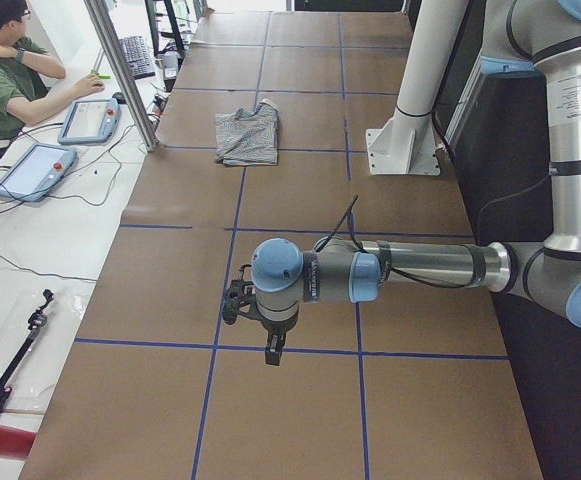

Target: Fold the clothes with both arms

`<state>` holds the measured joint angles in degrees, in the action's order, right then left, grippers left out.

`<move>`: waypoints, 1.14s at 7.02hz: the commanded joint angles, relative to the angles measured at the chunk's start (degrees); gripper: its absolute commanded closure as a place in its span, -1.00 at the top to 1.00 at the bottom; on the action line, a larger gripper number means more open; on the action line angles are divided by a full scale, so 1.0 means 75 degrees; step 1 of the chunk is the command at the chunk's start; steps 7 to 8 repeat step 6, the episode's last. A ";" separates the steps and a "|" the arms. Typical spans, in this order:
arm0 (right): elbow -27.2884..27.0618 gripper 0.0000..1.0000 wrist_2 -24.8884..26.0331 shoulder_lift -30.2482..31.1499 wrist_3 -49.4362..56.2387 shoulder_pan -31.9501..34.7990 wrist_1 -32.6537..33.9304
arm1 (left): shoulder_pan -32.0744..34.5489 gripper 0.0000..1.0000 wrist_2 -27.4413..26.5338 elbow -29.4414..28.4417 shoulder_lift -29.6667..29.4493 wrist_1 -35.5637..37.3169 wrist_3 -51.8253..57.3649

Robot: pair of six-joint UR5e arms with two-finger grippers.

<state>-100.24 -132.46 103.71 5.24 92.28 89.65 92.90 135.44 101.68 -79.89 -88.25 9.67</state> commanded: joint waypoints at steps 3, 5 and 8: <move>0.0018 1.00 0.0036 0.0012 0.0005 0.0000 0.0012 | 0.0000 1.00 -0.0012 0.0001 -0.0012 0.0001 0.0012; 0.0018 1.00 0.0036 0.0012 0.0017 0.0000 0.0012 | -0.0023 1.00 -0.0012 0.0025 -0.0023 -0.0010 0.0023; 0.0018 1.00 0.0036 0.0012 0.0051 0.0000 0.0012 | -0.0024 1.00 -0.0012 0.0048 -0.0023 -0.0010 0.0023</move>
